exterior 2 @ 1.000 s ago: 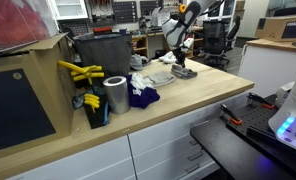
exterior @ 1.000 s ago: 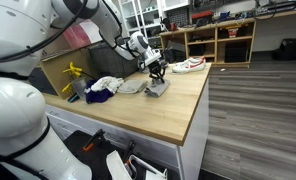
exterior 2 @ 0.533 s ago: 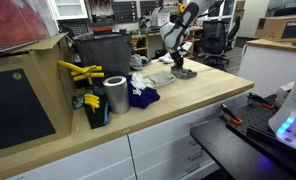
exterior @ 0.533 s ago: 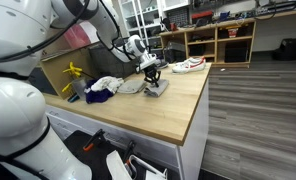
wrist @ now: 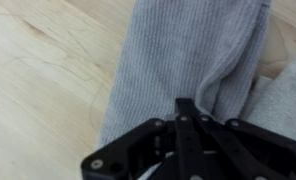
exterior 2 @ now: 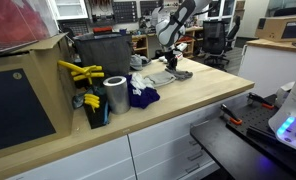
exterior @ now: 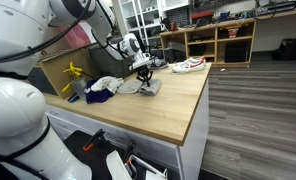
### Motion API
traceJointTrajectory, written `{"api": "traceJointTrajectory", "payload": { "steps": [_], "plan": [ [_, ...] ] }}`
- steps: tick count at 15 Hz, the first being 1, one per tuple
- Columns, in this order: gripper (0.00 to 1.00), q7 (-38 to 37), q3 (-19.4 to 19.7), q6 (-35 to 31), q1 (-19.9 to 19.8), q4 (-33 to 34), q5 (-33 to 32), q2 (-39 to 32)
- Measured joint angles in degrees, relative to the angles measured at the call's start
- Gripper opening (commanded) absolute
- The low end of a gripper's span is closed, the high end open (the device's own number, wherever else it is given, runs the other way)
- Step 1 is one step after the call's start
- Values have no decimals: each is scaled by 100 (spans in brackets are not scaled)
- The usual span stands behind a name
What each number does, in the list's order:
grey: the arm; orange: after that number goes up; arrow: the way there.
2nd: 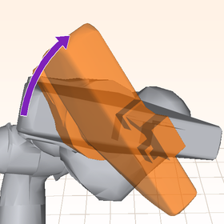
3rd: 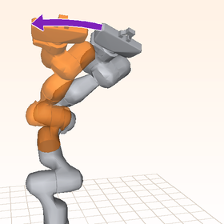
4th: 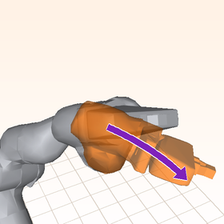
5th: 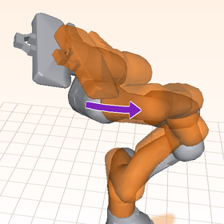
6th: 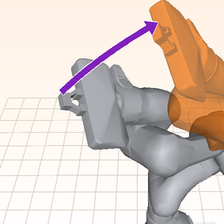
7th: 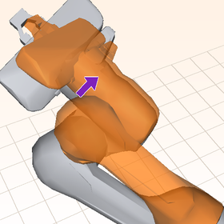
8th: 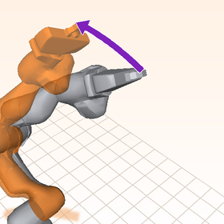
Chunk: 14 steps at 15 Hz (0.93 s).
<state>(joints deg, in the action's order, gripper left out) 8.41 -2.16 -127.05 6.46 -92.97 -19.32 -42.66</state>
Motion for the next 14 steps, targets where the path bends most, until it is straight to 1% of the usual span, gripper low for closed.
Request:
{"api": "traceJointTrajectory", "payload": {
  "steps": [7, 14],
  "plan": [
    [0, 16, -147, 5, 5, -231, 216, 390],
    [0, 37, -113, 23, -128, -653, 321, 486]
  ]
}}
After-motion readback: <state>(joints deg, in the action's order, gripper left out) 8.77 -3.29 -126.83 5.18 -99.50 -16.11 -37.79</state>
